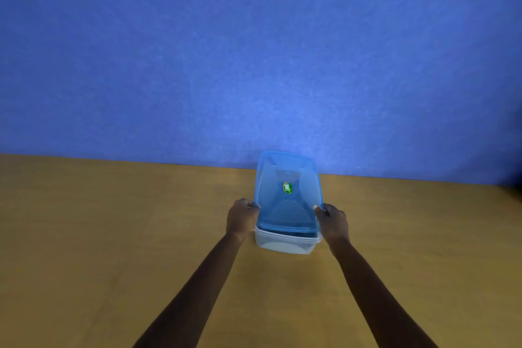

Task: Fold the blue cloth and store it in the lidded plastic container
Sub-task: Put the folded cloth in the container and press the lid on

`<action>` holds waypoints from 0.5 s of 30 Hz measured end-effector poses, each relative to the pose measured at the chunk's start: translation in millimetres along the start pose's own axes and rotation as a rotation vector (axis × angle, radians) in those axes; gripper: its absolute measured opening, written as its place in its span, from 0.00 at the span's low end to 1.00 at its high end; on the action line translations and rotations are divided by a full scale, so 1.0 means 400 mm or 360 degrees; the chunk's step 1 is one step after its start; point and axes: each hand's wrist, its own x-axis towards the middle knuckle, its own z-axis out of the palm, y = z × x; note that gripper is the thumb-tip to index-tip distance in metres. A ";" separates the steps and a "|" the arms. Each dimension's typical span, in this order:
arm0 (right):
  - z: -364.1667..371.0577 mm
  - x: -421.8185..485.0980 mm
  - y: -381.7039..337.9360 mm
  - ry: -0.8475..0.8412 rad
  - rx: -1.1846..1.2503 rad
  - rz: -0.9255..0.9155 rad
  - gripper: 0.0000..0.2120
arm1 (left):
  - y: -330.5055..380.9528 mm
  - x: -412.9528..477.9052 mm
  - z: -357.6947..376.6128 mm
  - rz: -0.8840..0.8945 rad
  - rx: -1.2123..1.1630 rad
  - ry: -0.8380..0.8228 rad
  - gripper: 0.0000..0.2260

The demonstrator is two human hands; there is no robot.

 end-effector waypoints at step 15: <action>-0.011 -0.035 0.024 0.0099 -0.0066 -0.0060 0.15 | -0.020 -0.009 0.016 0.0039 0.0102 0.0150 0.14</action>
